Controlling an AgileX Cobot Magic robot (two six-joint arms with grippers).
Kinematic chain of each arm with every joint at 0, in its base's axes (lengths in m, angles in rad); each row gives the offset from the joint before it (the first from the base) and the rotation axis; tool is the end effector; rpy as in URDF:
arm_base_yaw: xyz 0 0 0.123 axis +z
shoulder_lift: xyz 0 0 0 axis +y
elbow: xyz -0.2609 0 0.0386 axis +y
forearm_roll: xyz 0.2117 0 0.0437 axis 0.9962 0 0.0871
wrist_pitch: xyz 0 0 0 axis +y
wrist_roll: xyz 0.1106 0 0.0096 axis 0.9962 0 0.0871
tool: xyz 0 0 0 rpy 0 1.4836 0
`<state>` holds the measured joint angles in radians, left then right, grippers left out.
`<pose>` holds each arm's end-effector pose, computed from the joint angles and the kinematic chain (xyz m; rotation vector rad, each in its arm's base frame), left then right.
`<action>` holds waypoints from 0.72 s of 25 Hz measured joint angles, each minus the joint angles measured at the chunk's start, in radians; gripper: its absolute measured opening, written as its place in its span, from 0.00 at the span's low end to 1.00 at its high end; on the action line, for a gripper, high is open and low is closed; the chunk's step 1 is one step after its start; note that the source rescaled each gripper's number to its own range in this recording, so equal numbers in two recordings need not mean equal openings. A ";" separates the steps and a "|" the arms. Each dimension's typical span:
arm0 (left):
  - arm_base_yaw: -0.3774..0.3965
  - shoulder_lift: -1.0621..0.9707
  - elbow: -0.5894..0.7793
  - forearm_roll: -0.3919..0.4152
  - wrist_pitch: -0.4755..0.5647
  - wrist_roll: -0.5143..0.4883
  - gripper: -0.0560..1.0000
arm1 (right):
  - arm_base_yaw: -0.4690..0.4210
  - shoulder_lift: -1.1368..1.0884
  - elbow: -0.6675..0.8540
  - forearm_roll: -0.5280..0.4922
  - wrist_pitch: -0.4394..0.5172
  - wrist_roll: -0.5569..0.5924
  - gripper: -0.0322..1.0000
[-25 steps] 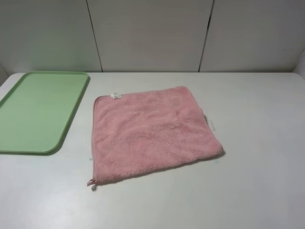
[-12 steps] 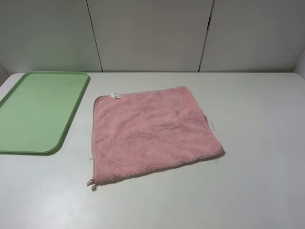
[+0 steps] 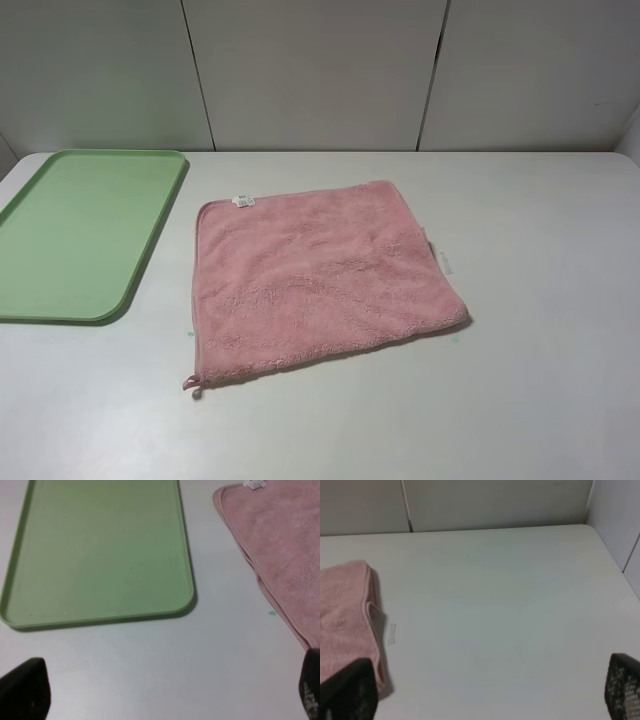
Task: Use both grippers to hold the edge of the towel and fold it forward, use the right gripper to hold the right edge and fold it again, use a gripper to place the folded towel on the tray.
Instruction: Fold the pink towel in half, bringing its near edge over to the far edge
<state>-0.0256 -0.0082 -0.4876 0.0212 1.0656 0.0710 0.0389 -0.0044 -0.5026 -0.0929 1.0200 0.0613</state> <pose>0.0026 0.0020 0.2470 0.0982 2.0513 0.0536 0.0040 -0.0086 0.2559 0.0247 1.9934 -0.0457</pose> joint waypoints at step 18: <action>0.000 0.000 0.000 0.000 0.000 0.000 1.00 | 0.000 0.000 0.000 0.000 0.000 0.000 1.00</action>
<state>-0.0256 -0.0082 -0.4876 0.0212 1.0656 0.0710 0.0389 -0.0044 -0.5026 -0.0929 1.0200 0.0613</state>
